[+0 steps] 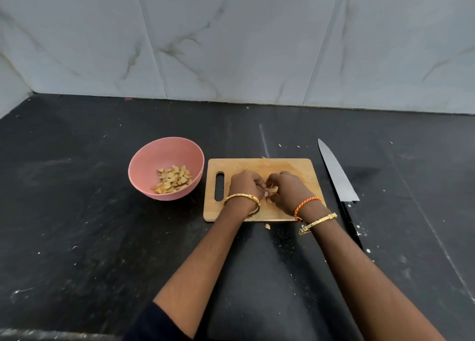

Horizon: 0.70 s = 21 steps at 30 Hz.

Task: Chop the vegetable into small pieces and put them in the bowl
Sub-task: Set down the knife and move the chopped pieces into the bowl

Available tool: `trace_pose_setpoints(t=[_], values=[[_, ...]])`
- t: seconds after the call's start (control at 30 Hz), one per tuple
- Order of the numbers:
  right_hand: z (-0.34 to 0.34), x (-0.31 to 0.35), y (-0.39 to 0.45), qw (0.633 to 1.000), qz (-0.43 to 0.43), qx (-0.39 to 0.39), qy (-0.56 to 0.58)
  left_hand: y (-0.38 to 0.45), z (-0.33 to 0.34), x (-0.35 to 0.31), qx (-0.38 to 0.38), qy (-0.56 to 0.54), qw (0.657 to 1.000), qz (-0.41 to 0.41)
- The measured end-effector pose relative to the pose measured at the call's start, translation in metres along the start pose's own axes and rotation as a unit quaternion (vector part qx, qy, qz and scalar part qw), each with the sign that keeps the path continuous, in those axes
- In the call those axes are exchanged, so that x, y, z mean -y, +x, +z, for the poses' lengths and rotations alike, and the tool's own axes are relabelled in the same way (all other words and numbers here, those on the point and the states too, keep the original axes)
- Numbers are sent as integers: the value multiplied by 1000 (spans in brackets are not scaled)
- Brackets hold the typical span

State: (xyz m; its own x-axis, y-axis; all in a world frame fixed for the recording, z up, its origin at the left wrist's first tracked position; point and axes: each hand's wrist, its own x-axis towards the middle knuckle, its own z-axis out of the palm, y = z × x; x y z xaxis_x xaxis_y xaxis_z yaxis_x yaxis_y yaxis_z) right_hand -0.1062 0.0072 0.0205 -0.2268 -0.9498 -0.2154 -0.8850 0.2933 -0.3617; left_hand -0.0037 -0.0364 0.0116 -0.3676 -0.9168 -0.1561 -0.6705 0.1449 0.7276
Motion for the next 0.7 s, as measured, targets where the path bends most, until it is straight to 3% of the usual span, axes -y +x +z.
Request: trace_pose_setpoints(t=[0.3,0.5,0.7], values=[[-4,3,-2,999,25,-20,44,-8,2,5,-8,-3,1000,24],[7,17,1,998,16,-57,-29,-8,-5,3,33,55,997,44],[8,18,-2,997,21,-70,-30,-6,-8,14,59,-13,998,24]])
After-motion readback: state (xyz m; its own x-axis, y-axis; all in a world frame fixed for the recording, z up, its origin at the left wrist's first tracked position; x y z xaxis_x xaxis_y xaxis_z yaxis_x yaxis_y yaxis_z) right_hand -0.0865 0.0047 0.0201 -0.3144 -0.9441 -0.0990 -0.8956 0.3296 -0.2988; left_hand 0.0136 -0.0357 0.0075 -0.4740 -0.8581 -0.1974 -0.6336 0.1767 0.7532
